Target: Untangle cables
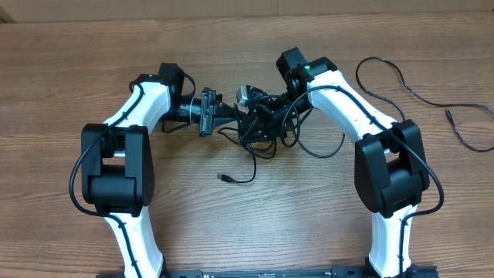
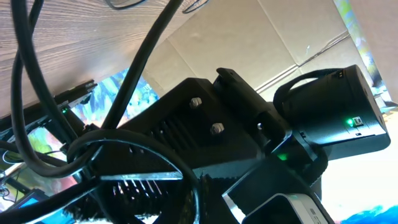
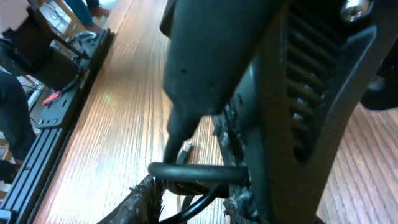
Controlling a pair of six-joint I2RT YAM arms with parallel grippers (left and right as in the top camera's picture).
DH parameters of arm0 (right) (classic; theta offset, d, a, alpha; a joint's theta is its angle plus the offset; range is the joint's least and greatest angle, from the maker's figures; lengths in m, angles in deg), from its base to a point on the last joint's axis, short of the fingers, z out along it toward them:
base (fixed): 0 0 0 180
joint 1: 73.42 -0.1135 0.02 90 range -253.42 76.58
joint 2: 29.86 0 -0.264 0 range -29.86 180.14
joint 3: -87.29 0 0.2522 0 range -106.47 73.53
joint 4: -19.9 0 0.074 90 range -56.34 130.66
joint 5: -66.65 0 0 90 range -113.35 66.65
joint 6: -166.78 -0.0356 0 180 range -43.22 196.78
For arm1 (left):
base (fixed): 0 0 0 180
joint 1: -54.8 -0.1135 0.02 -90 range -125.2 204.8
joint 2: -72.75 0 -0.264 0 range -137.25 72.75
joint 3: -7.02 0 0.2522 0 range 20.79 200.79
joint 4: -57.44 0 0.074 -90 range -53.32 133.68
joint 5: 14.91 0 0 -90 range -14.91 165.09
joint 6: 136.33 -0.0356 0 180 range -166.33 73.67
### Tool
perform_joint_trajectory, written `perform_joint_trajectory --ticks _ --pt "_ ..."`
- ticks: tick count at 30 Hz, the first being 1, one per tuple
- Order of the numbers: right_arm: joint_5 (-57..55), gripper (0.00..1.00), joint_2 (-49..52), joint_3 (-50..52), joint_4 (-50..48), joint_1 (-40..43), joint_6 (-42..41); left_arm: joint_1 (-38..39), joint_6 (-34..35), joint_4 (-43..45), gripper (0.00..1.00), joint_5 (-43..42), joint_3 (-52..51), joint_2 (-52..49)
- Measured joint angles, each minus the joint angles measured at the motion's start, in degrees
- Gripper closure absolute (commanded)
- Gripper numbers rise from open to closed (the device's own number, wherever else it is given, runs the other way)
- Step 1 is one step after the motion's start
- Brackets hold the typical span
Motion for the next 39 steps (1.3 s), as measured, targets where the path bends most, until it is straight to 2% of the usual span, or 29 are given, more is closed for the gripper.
perform_joint_trajectory --ticks 3,13,21,33,35,39 --pt "-0.9 0.60 0.0 0.0 1.0 0.3 -0.3 0.0 0.0 0.0 0.96 0.0 0.0 0.0" --pt "2.1 0.59 -0.3 -3.0 6.6 3.9 -0.4 0.0 0.0 0.0 0.96 0.0 0.0 0.0" --pt "5.0 0.60 -0.4 -3.0 8.3 3.0 -0.3 0.0 0.0 0.0 0.96 0.0 0.0 0.0" --pt "6.5 0.80 -0.4 -3.0 6.4 -0.2 -0.2 0.0 0.0 -0.1 0.96 -2.6 0.0 0.0" --pt "6.4 0.95 -0.4 -3.0 6.3 -0.2 -0.2 0.0 0.0 -0.1 0.96 -2.6 0.0 0.0" --pt "5.9 0.96 -0.4 -3.0 6.3 0.2 -0.1 0.0 0.0 -0.3 0.96 -3.0 -0.1 0.0"
